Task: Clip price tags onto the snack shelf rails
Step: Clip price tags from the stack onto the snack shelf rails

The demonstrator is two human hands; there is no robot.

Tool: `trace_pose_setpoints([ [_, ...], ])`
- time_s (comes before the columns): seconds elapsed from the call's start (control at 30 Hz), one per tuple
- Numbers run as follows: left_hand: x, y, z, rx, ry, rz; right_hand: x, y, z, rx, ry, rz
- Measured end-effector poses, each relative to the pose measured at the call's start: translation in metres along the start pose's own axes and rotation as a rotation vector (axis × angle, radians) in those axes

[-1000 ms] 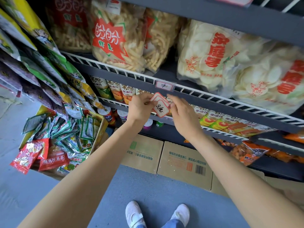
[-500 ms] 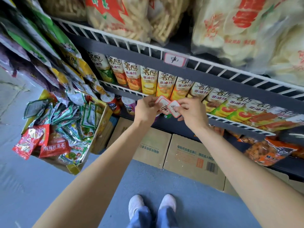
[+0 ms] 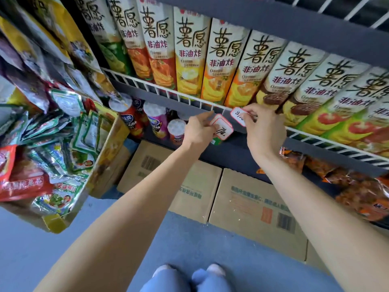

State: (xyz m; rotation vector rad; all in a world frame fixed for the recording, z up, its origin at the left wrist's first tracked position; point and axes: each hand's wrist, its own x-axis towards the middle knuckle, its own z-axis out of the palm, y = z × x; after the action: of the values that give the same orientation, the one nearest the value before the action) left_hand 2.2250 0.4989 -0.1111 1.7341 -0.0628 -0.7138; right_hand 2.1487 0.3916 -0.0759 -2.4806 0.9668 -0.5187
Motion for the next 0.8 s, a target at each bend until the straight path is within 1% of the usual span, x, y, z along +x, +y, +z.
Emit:
trace_pose_setpoints([
  [0.07,0.003,-0.005,0.006,0.061,-0.025,0.032,0.002,0.008,0.004,0.062,0.010,-0.028],
  [0.13,0.006,-0.008,0.012,0.091,-0.045,0.060,0.004,0.014,0.005,0.106,-0.016,-0.101],
  [0.2,0.007,-0.006,0.016,0.092,-0.060,0.076,0.006,0.016,0.003,0.114,-0.026,-0.169],
  [0.27,0.007,-0.004,0.020,0.106,-0.064,0.097,0.008,0.018,0.001,0.120,-0.017,-0.192],
  [0.33,0.005,-0.002,0.023,0.161,-0.056,0.125,0.011,0.020,0.000,0.107,0.010,-0.207],
  [0.47,-0.002,0.000,0.025,0.294,-0.038,0.192,0.013,0.024,0.001,-0.020,0.094,-0.249],
  [0.53,-0.007,-0.001,0.025,0.351,-0.046,0.218,0.013,0.025,0.002,-0.008,0.129,-0.295],
  [0.67,-0.009,-0.005,0.021,0.401,-0.049,0.250,0.013,0.027,0.006,0.021,0.128,-0.324],
  [0.8,-0.007,-0.010,0.013,0.505,-0.038,0.301,0.013,0.030,0.009,0.005,0.133,-0.372],
])
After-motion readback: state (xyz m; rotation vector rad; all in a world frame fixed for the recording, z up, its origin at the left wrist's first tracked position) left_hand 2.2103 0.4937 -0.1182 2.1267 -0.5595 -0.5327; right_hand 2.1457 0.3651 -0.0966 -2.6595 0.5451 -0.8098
